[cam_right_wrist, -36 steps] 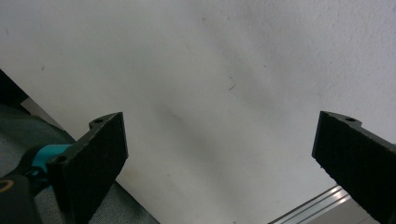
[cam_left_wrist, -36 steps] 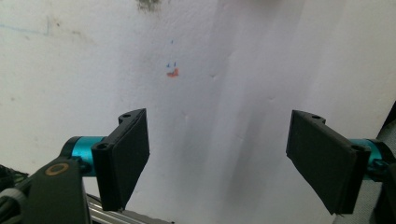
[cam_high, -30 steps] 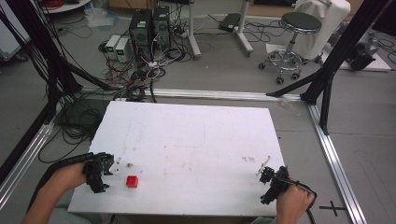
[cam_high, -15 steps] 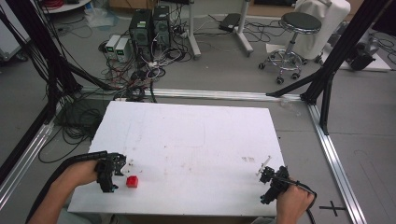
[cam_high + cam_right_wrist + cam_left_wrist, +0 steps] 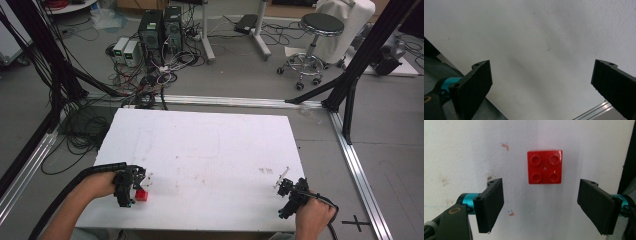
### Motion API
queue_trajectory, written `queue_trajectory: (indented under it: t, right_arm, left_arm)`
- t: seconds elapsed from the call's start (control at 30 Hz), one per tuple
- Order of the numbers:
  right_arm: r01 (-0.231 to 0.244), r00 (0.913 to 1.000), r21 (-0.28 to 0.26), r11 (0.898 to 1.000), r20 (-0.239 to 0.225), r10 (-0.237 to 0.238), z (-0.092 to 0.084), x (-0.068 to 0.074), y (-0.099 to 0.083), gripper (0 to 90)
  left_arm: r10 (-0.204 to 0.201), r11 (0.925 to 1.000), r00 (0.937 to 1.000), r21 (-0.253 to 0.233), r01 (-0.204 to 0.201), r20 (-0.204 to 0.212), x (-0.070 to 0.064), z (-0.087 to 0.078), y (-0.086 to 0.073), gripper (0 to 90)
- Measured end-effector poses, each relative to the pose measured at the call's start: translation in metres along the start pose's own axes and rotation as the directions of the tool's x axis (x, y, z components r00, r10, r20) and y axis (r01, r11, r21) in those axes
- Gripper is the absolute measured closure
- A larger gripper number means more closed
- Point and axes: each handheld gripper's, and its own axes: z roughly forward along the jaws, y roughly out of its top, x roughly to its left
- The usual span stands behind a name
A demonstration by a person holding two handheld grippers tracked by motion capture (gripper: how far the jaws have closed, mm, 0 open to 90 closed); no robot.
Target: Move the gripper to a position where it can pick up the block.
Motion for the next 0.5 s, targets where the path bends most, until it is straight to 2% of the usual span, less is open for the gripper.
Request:
queue_trajectory:
  t: [0.33, 0.5]
  right_arm:
    - [0.002, 1.0000, 0.000, 1.000, 0.002, -0.002, 0.000, 0.000, 0.001, 2.6]
    - [0.002, 1.0000, 0.001, 1.000, 0.001, -0.002, 0.000, 0.000, 0.001, 2.6]
  left_arm:
    - [0.026, 0.9994, 0.9990, 0.020, -0.027, 0.036, 0.001, 0.014, 0.010, 21.8]
    - [0.024, 0.9994, 0.9989, 0.024, -0.025, 0.040, 0.002, 0.020, 0.014, 21.8]
